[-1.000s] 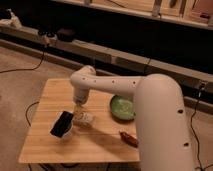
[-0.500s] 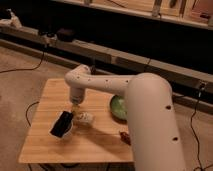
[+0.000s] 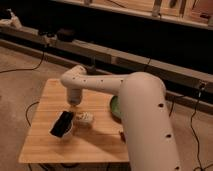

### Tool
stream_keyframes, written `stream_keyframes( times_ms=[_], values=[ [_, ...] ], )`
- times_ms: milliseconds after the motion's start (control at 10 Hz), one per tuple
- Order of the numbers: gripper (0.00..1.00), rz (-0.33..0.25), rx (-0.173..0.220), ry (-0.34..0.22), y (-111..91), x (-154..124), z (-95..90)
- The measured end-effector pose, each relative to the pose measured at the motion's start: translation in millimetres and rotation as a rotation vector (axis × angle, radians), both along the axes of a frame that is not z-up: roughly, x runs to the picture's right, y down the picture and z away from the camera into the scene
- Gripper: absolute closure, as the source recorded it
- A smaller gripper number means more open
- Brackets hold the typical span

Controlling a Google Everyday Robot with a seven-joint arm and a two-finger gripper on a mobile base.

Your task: Stand the bottle upright

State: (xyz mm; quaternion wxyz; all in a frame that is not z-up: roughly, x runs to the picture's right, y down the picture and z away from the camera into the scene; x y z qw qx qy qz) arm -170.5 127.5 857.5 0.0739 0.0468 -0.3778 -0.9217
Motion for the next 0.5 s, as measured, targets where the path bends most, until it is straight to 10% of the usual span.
stream_keyframes(
  times_ms=[500],
  values=[
    [0.2,0.02,0.001,0.05,8.5,2.8,1.7]
  ],
)
